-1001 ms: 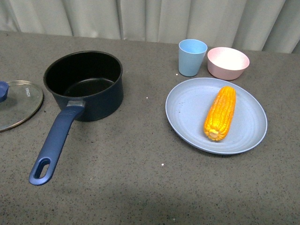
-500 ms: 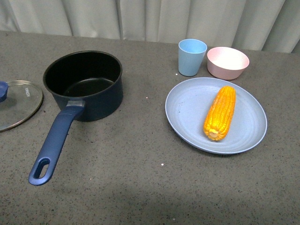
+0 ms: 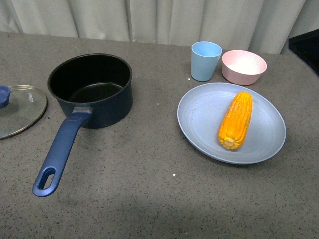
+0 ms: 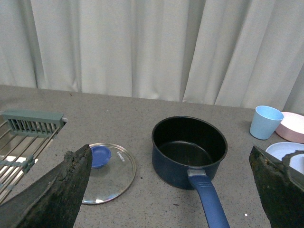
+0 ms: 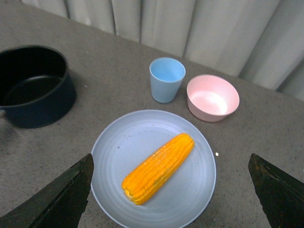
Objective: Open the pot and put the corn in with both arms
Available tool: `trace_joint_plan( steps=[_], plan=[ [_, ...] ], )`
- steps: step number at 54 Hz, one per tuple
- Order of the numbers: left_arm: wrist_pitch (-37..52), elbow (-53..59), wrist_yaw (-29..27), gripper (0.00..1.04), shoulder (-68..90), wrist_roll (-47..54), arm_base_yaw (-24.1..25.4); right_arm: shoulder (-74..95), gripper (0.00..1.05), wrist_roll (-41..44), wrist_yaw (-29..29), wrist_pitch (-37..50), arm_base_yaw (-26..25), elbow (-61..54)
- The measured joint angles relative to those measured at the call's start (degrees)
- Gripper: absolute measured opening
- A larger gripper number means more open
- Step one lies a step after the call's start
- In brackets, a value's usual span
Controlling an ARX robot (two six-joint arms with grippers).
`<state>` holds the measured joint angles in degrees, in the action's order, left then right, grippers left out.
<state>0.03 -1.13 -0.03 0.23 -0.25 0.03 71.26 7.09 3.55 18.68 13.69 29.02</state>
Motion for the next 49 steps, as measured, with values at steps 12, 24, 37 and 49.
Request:
trace_joint_plan(
  steps=[12, 24, 37, 49],
  plan=[
    [0.0, 0.0, 0.0, 0.98, 0.0, 0.0, 0.0, 15.9, 0.95, -5.5, -7.6, -3.7, 0.6, 6.8],
    [0.0, 0.0, 0.0, 0.98, 0.0, 0.0, 0.0, 28.9, 0.95, -17.2, -10.8, -6.6, 0.7, 13.1],
    [0.0, 0.0, 0.0, 0.98, 0.0, 0.0, 0.0, 39.0, 0.95, -25.8, -14.0, -7.9, 1.8, 19.0],
    [0.0, 0.0, 0.0, 0.98, 0.0, 0.0, 0.0, 46.1, 0.95, -31.3, -14.0, -9.0, 2.9, 25.0]
  ],
)
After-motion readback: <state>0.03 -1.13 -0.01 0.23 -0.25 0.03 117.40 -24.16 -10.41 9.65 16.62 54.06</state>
